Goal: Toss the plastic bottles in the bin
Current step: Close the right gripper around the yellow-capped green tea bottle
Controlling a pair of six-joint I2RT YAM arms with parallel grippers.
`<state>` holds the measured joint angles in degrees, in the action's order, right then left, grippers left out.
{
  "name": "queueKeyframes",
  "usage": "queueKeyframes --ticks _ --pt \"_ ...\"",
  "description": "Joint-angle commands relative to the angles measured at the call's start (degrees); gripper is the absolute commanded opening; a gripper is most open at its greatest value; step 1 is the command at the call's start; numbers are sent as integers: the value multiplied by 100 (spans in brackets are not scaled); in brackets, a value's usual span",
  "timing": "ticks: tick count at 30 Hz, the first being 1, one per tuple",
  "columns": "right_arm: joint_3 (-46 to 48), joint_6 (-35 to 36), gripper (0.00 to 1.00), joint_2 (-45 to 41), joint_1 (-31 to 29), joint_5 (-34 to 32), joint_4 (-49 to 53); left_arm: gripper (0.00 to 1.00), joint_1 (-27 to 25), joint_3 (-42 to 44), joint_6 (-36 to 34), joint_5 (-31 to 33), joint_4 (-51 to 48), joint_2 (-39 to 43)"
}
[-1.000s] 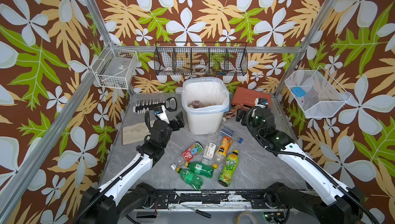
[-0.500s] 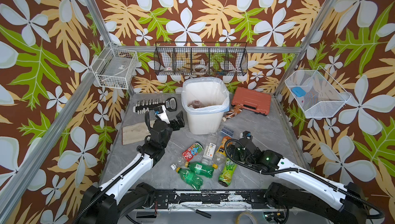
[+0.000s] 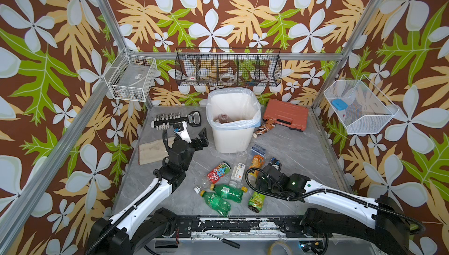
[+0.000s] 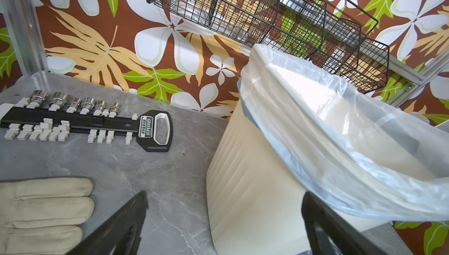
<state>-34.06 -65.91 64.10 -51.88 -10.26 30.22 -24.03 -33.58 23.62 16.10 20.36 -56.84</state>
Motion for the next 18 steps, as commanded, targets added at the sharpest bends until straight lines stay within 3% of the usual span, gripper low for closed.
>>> queueKeyframes --ticks 1,8,13,18 --pt "92 -25 90 110 -7 48 -235 100 13 7 -76 113 -73 41" --pt "136 64 77 395 -7 -65 -454 100 13 -29 -64 142 -111 46" --pt "154 110 61 468 2 -95 -517 100 13 -69 -63 139 -145 6" --pt "237 95 58 318 67 -181 -517 100 13 -70 -35 148 -163 -37"
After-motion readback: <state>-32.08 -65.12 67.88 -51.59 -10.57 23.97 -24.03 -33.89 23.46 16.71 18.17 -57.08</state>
